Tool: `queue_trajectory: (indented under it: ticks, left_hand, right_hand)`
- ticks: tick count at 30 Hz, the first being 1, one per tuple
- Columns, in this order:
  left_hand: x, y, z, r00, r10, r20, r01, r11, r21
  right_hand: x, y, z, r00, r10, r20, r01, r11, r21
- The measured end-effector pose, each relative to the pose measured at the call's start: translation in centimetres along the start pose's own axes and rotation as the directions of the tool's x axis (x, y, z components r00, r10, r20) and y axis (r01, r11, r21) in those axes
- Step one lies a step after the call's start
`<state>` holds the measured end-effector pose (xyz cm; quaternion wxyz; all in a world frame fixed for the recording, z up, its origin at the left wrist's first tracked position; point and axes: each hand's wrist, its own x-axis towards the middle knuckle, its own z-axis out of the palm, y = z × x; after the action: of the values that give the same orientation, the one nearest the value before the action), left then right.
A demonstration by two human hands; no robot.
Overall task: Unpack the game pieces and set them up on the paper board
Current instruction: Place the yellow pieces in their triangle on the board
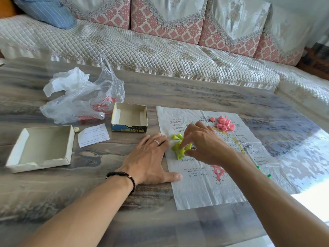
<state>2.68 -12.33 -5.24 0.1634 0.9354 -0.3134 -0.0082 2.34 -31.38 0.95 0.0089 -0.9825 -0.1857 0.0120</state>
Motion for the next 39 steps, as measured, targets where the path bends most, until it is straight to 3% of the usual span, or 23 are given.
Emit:
queue_trajectory:
  ticks: [4, 7, 12, 18, 24, 39]
  left_hand:
    - [-0.1, 0.0, 0.0, 1.0, 0.002, -0.006, -0.002, 1.0, -0.011]
    - [0.0, 0.0, -0.1, 1.0, 0.013, -0.011, -0.013, 1.0, -0.006]
    - [0.0, -0.1, 0.0, 1.0, 0.01, -0.005, -0.01, 1.0, -0.009]
    - [0.0, 0.0, -0.1, 1.0, 0.003, 0.006, -0.003, 1.0, 0.005]
    - [-0.1, 0.0, -0.2, 1.0, 0.005, 0.005, -0.005, 1.0, 0.008]
    - [-0.1, 0.0, 0.0, 1.0, -0.001, -0.001, 0.001, 1.0, -0.016]
  right_hand:
    - [0.3, 0.2, -0.4, 0.996, 0.005, -0.092, 0.003, 0.997, 0.081]
    - [0.2, 0.8, -1.6, 0.973, 0.087, -0.214, -0.038, 0.974, 0.224]
    - [-0.6, 1.9, -3.1, 0.952, 0.244, -0.186, -0.14, 0.886, 0.443]
    - [-1.3, 2.7, -2.7, 0.94, 0.306, -0.149, -0.241, 0.907, 0.344]
    - [-1.2, 2.9, -2.1, 0.969, 0.242, -0.044, -0.234, 0.963, 0.137]
    - [-0.7, 2.8, -1.4, 0.984, 0.179, -0.01, -0.179, 0.984, 0.008]
